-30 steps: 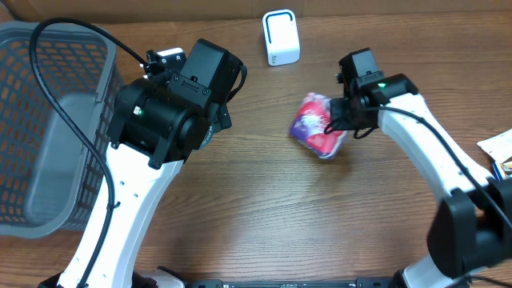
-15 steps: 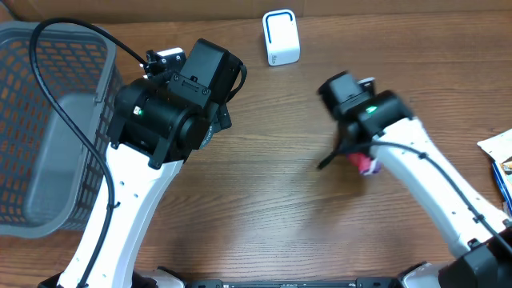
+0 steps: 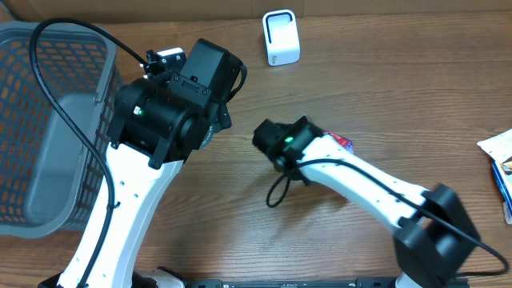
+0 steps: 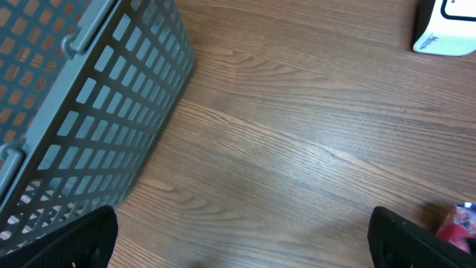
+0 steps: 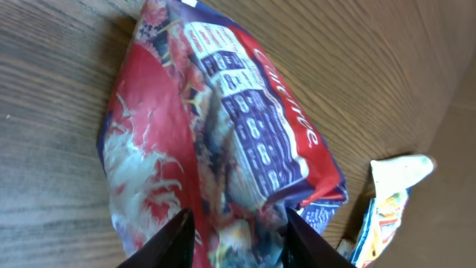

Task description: Scan the item barcode

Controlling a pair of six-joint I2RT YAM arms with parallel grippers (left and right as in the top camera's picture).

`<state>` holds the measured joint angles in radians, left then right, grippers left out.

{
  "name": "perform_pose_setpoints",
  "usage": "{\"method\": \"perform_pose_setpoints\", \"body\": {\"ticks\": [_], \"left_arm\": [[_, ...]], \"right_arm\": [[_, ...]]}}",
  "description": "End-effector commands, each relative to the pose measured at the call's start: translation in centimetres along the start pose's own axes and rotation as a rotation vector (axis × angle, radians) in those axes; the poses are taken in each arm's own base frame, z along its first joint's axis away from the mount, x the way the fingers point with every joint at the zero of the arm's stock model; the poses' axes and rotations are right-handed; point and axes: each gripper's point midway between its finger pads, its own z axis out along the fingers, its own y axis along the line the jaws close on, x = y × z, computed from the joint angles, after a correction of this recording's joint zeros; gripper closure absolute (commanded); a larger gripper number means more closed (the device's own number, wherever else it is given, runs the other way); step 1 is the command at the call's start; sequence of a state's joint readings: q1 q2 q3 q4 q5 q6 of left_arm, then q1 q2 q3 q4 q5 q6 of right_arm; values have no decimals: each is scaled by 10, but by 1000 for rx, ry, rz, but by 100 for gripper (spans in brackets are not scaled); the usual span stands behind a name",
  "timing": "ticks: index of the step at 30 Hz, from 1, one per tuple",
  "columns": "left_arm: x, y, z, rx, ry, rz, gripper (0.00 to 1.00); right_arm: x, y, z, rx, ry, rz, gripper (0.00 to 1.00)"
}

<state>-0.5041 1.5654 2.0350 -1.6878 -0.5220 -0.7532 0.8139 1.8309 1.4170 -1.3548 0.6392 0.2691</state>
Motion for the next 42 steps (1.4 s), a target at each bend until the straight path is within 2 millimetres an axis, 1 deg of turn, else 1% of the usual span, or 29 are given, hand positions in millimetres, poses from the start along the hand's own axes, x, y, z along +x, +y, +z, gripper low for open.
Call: {"method": "perform_pose_setpoints", "body": {"ticks": [1, 5, 8, 10, 11, 12, 16, 18, 20, 21, 22, 24, 27, 30, 33, 38, 39, 40, 42], "left_arm": [[1, -1, -1, 1, 0, -6, 0], [1, -1, -1, 1, 0, -6, 0], [1, -1, -1, 1, 0, -6, 0], [1, -1, -1, 1, 0, -6, 0], [1, -1, -1, 1, 0, -6, 0], [1, -1, -1, 1, 0, -6, 0], [1, -1, -1, 1, 0, -6, 0], [1, -1, -1, 1, 0, -6, 0], [1, -1, -1, 1, 0, -6, 0], [1, -1, -1, 1, 0, -6, 0], [1, -1, -1, 1, 0, -6, 0], [0, -2, -1, 6, -4, -13, 0], [-9, -6, -1, 20, -40, -30, 0], [-5, -8, -1, 28, -22, -25, 0], [-5, -8, -1, 29, -23, -26, 0], [-2, -8, -1, 31, -9, -8, 0], [-9, -7, -1, 21, -40, -8, 0], [-19, -2, -1, -12, -90, -26, 0], [-35, 14, -2, -76, -168, -149, 0]], "right_arm": [[3, 32, -6, -45, -2, -36, 64], [5, 55, -20, -77, -41, -38, 61], [8, 73, -27, -133, -48, -60, 59], [9, 81, -31, -155, -53, -72, 52], [9, 82, -32, -157, -58, -73, 45], [8, 83, -32, -159, -62, -73, 40], [8, 84, -33, -161, -63, -74, 37], [10, 88, -34, -185, -55, -77, 35], [17, 101, -38, -247, -29, -91, 29], [19, 106, -40, -271, -19, -95, 22], [22, 113, -43, -302, -11, -94, 18], [23, 124, -48, -341, -12, -73, 16], [19, 139, -57, -375, -54, -82, 11], [17, 149, -63, -399, -81, -81, 8], [18, 153, -65, -421, -71, -58, 7], [15, 153, -65, -423, -78, -39, 7], [15, 153, -65, -423, -77, -39, 7], [16, 153, -65, -422, -74, -40, 7], [18, 152, -65, -419, -65, -24, 6]]}}
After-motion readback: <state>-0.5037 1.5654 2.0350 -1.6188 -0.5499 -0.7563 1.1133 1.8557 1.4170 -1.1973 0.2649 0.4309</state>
